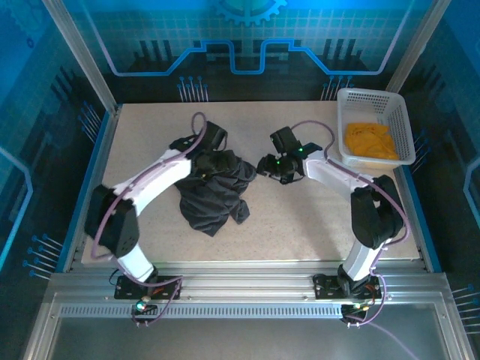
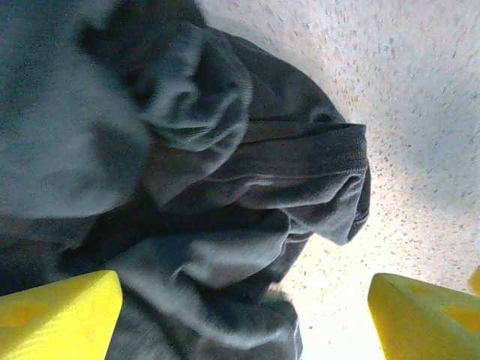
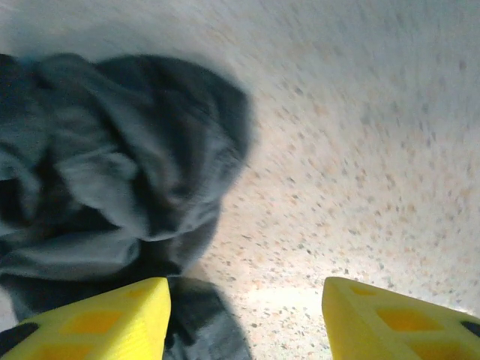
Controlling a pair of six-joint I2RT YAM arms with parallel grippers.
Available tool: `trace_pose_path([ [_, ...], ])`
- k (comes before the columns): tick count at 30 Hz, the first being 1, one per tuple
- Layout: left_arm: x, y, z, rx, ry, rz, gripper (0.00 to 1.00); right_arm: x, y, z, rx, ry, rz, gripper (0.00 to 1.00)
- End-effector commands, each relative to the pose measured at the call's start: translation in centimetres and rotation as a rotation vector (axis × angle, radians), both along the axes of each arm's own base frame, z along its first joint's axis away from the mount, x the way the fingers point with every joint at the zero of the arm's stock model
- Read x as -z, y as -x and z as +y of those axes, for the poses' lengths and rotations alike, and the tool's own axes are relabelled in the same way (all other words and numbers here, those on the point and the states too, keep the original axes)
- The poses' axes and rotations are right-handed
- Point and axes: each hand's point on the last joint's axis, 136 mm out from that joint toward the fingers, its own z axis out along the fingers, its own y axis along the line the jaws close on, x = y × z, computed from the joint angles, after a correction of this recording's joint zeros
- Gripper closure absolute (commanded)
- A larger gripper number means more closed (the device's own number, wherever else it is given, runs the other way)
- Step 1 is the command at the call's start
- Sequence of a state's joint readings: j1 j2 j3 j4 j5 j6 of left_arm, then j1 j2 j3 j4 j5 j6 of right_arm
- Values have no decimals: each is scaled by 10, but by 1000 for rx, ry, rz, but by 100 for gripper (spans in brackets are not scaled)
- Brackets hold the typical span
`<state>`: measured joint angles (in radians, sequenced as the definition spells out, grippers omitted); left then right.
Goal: Fold and stack the t-shirts
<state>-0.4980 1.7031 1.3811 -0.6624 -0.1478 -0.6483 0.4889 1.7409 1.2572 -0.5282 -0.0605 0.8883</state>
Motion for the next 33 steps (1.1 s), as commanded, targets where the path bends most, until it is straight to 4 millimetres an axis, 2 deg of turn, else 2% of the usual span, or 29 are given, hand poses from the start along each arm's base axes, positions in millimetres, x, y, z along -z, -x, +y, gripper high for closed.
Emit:
trace_pose_path([
  [1,1,-8,-43,136,9,-13,11,16,1,-9,142,-92,81,44],
  [3,3,-13,-54,171,-46,-40,1,22,4,-13,169,-114,105,44],
  [4,4,-15,-59,179,-63,-46,1,22,6,-15,175,-117,112,44],
  [6,9,-17,-60,169,-127,-45,6,21,10,-17,169,-112,112,44],
  [10,35,-14,-45,105,-243,39,14,14,15,-24,191,-117,100,44],
  [14,53,-16,-54,95,-223,85,20,7,19,-31,200,-108,90,44],
  [17,71,-21,-58,95,-234,121,30,1,21,-35,197,-98,81,44],
  [19,83,-28,-58,86,-238,141,34,-3,23,-36,190,-96,75,44],
  [20,85,-32,-57,74,-236,139,39,-4,25,-36,185,-96,74,44],
  [22,82,-45,-54,50,-219,107,61,-5,28,-38,177,-91,73,44],
  [23,75,-53,-51,33,-209,75,80,-5,31,-38,172,-87,76,44],
  [24,64,-61,-47,17,-204,39,95,-3,34,-39,170,-85,82,44],
  [25,53,-67,-43,0,-194,8,100,-1,36,-40,167,-85,84,44],
  [27,18,-78,-35,-40,-152,-74,100,3,41,-41,162,-80,98,44],
  [29,-26,-83,-24,-81,-89,-180,100,6,44,-38,151,-78,104,44],
  [32,-98,-76,13,-195,3,-353,100,6,45,-28,122,-75,101,44],
  [33,-115,-70,29,-243,24,-393,100,7,45,-22,109,-77,103,44],
])
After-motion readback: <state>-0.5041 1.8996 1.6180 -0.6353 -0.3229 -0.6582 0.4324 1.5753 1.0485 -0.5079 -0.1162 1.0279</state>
